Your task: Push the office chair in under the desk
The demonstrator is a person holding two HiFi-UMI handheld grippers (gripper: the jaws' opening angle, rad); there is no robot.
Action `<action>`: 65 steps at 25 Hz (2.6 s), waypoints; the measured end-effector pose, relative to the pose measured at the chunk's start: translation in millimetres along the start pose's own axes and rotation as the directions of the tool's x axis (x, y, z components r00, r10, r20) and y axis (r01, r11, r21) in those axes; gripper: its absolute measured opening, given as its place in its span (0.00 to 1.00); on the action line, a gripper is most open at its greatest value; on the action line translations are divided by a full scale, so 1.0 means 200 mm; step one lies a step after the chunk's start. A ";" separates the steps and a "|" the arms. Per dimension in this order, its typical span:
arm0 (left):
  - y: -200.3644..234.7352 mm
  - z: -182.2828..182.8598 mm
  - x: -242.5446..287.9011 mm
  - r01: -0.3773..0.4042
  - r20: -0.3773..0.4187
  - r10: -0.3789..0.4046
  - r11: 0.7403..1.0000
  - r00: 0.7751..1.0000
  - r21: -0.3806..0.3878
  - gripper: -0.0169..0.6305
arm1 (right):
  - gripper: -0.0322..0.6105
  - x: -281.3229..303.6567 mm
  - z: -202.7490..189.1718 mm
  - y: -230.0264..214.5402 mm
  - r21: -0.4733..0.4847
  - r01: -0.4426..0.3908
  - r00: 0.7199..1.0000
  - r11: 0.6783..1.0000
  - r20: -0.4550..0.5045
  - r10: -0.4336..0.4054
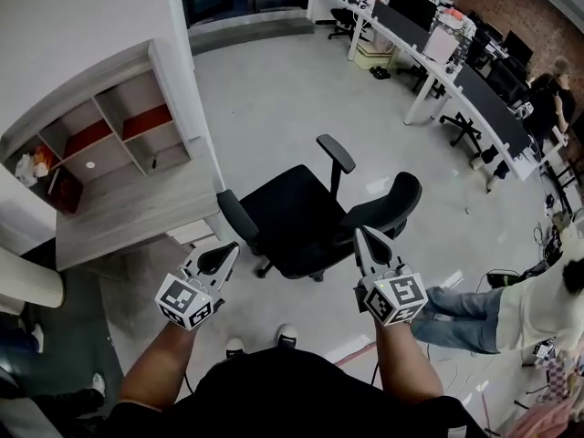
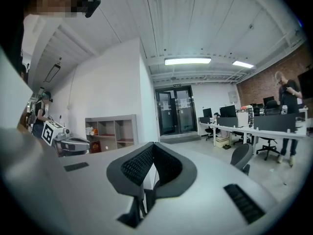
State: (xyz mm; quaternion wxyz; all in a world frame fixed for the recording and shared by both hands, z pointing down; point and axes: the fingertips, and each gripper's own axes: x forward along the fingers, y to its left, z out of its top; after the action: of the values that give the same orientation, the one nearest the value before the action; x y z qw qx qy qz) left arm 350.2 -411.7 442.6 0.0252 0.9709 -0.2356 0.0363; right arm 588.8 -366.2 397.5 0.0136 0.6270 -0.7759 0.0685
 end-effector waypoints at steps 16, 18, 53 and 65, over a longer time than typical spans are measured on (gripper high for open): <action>-0.34 -0.57 0.40 0.296 -0.196 -0.286 0.955 0.938 0.024 0.23 | 0.17 -0.08 -0.61 -0.10 0.052 0.219 0.940 0.974 -0.279 -0.196; -0.39 -0.63 0.44 0.335 -0.227 -0.319 0.941 0.920 0.038 0.29 | 0.20 -0.08 -0.69 -0.13 0.080 0.249 0.925 0.965 -0.315 -0.212; -0.77 -1.20 0.88 0.496 -0.533 -0.346 0.852 0.772 0.165 0.27 | 0.39 0.00 -1.06 -0.38 0.318 0.390 0.842 0.864 -0.503 -0.195; -0.78 -1.21 0.87 0.484 -0.559 -0.321 0.859 0.764 0.167 0.23 | 0.40 -0.20 -0.92 -0.50 0.175 0.371 0.873 0.912 -0.402 -0.277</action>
State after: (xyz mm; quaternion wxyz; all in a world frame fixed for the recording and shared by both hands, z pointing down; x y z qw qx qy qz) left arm 561.4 -335.4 693.7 -0.0540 0.9451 0.0048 0.3222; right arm 683.6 -325.2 583.9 0.0921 0.7216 -0.6276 0.2774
